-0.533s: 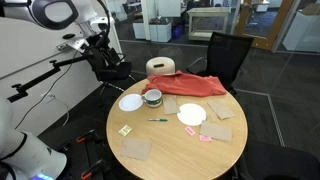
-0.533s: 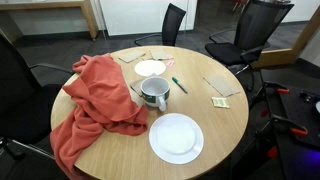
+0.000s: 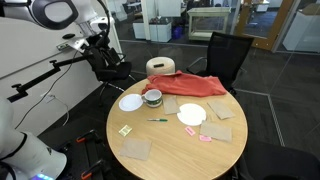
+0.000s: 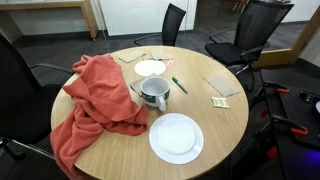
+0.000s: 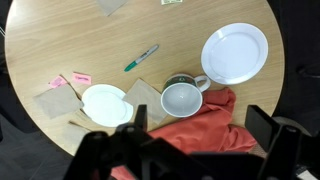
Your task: Put the marker in the mug
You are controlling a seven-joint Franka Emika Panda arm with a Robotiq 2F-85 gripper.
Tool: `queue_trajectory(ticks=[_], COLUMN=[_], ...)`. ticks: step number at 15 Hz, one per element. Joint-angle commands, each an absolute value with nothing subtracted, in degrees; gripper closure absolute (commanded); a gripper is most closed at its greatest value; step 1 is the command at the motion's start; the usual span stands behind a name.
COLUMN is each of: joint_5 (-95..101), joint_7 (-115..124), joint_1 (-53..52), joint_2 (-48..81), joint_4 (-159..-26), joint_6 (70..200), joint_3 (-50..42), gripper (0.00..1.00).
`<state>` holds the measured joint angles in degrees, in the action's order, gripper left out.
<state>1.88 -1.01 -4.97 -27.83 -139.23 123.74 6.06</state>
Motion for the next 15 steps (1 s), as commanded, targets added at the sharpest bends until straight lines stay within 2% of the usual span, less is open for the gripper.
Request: queue_trajectory(ticks=[1, 6, 15], joint_5=[2.15, 1.51, -4.89], joint_7=[-0.53, 3.44, 13.04], joint_1=[-5.03, -2.56, 0.81], joint_2=[-27.29, -23.42, -9.73], joint_4=[-138.77, -138.73, -138.08], joint_6=[123.67, 127.16, 140.84], joint_3=[5.81, 4.36, 0.86], gripper=[0.0, 0.0, 0.0])
